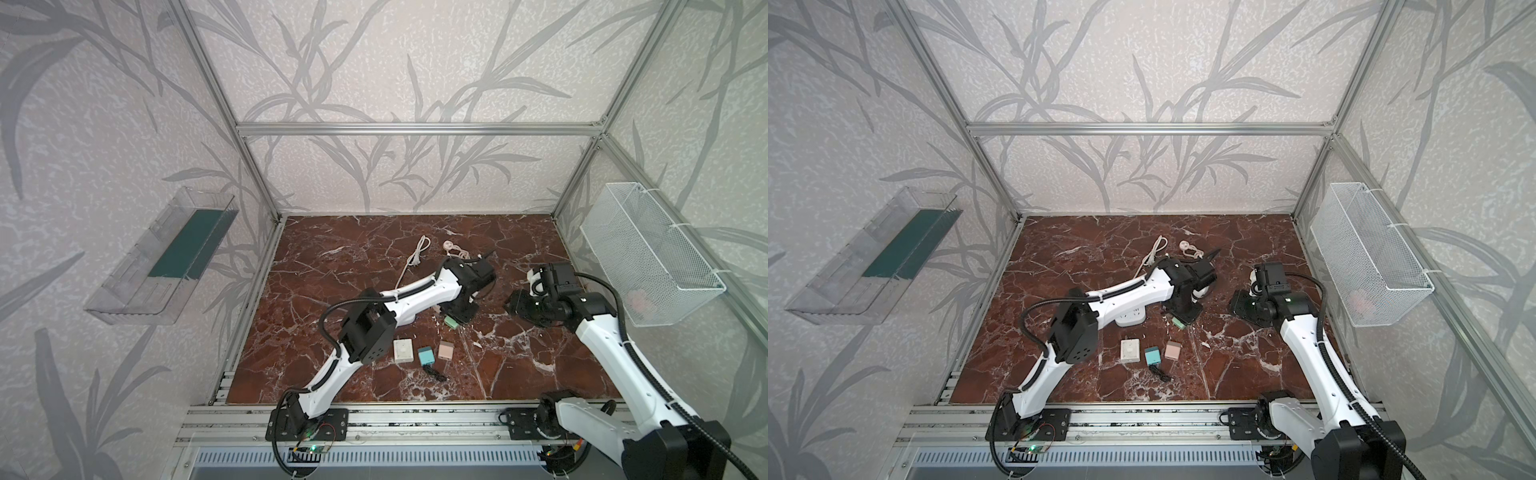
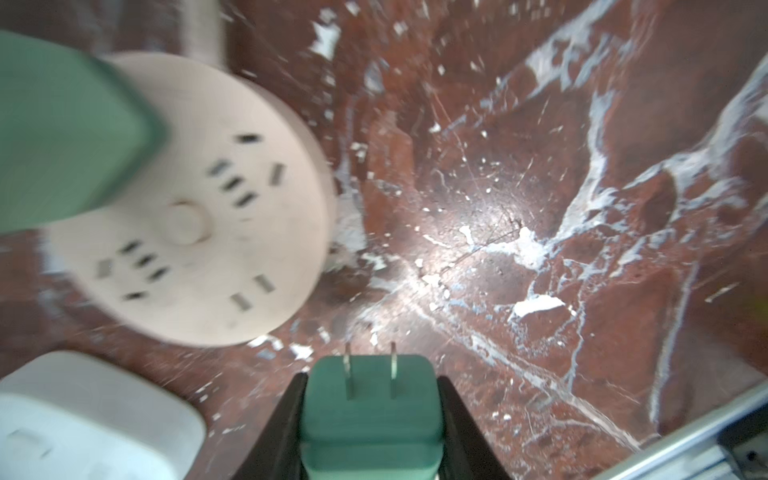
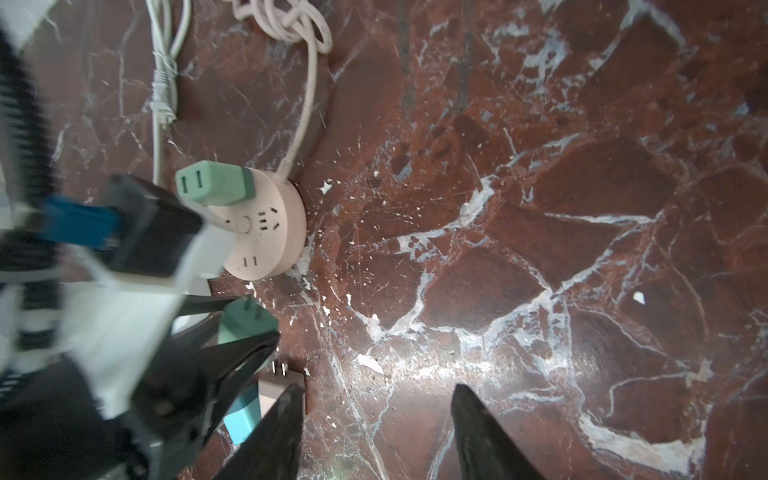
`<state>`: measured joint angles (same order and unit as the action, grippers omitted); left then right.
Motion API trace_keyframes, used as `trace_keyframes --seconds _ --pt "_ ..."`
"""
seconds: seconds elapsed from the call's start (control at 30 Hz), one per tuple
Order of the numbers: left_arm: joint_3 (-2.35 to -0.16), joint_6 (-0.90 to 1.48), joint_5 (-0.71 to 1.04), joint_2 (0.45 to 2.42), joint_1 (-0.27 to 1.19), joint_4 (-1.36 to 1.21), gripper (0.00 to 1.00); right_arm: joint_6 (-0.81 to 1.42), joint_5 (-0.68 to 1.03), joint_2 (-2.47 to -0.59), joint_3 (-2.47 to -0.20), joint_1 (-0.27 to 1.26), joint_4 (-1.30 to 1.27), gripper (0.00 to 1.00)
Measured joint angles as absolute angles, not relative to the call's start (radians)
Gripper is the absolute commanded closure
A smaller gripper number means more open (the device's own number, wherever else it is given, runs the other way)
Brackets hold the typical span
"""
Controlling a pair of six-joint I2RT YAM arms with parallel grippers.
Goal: Insert the plug
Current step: 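Lift the adapter with left gripper while right arm moves toward it, then bring right gripper around the adapter held up by left gripper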
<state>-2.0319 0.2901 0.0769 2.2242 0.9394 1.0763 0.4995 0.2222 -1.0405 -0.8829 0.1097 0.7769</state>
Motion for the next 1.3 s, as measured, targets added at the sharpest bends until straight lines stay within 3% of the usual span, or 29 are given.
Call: trace_keyframes --seconds 0.37,0.53,0.7,0.97,1.3 --pt "-1.46 0.663 0.062 1.534 0.676 0.556 1.0 0.498 0.247 -0.928 -0.837 0.131 0.585 0.47" --pt "-1.307 0.904 0.023 1.396 0.632 0.392 1.0 0.53 0.311 -0.937 -0.8 0.219 0.412 0.52" --pt "-1.045 1.219 -0.001 1.242 0.575 0.126 1.0 0.56 0.261 -0.921 -0.651 0.397 0.06 0.52" --pt "-0.902 1.616 0.069 1.219 0.535 -0.118 1.0 0.505 0.172 -1.058 -0.546 0.591 -0.467 0.44" --pt "-0.886 1.8 0.263 1.283 0.536 -0.401 1.0 0.383 0.17 -1.239 -0.624 0.683 -0.791 0.42"
